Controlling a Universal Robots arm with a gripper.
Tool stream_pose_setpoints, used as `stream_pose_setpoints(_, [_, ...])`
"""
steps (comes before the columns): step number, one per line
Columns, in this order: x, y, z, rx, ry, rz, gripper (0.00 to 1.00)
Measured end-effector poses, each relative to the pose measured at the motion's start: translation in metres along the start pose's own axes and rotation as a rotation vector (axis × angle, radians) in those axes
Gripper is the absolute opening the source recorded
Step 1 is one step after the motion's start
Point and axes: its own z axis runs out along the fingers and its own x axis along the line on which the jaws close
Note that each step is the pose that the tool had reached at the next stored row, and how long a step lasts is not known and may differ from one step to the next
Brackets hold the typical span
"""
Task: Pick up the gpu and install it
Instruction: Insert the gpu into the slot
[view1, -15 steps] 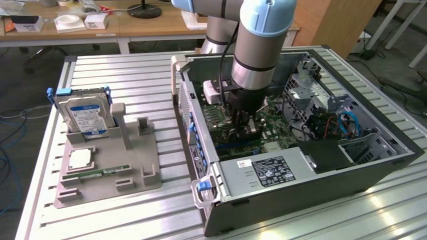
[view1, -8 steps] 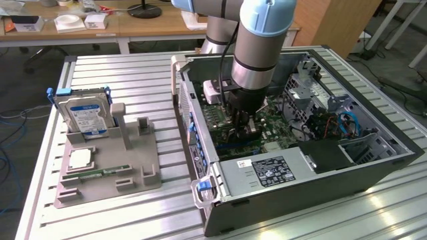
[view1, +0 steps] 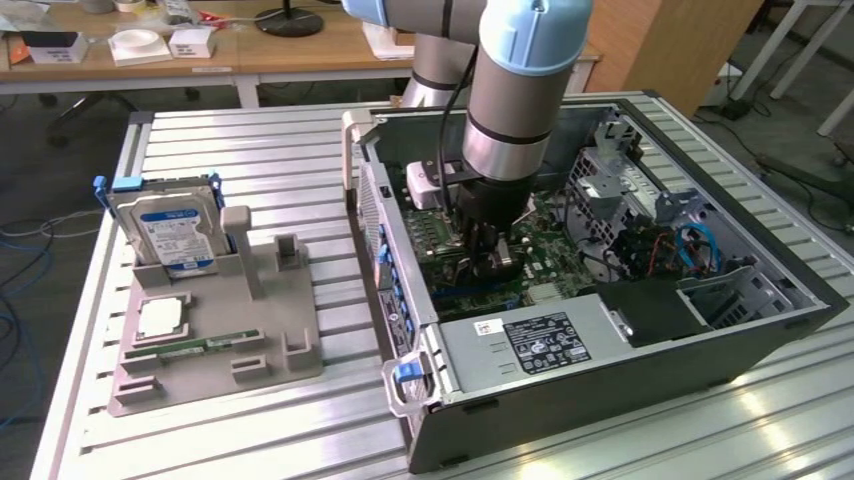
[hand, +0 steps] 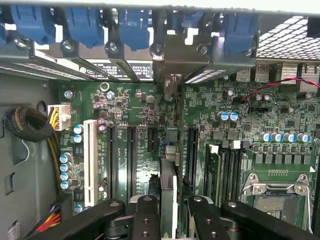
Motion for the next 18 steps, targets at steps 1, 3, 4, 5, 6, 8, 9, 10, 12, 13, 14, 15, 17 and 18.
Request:
stream_pose_setpoints(1, [0.0, 0.0, 0.0011, 0.0, 0.0, 0.0, 0.26])
stream_pose_setpoints(3, [0.0001, 0.0001, 0.0018, -0.0004, 0.0004, 0.0, 0.26])
stream_pose_setpoints(4, [0.0001, 0.0001, 0.0018, -0.0003, 0.0004, 0.0, 0.26])
stream_pose_setpoints(5, [0.0001, 0.0001, 0.0019, -0.0003, 0.0004, 0.0, 0.26])
stream_pose_setpoints(6, [0.0001, 0.0001, 0.002, -0.0002, 0.0001, 0.0, 0.26])
stream_pose_setpoints(8, [0.0, 0.0001, 0.0021, -0.0001, 0.0, 0.0, 0.26])
stream_pose_setpoints(9, [0.0, 0.0001, 0.0021, 0.0, 0.0, 0.0, 0.26])
stream_pose_setpoints(10, [0.0, 0.0001, 0.0021, 0.0, 0.0, 0.0, 0.26])
stream_pose_setpoints(12, [0.0, 0.0001, 0.0021, -0.0001, 0.0, 0.0, 0.26])
stream_pose_setpoints(13, [0.0, 0.0001, 0.0021, 0.0, 0.0, 0.0, 0.26])
stream_pose_setpoints(14, [0.0, 0.0001, 0.0021, 0.0, 0.0, 0.0, 0.26])
stream_pose_setpoints(15, [0.0, 0.0001, 0.0021, -0.0001, 0.0, 0.0, 0.26])
stream_pose_setpoints(17, [0.0, 0.0001, 0.0021, 0.0, 0.0, 0.0, 0.26])
stream_pose_setpoints(18, [0.0, 0.0002, 0.0021, 0.0001, 0.0, 0.0, 0.26])
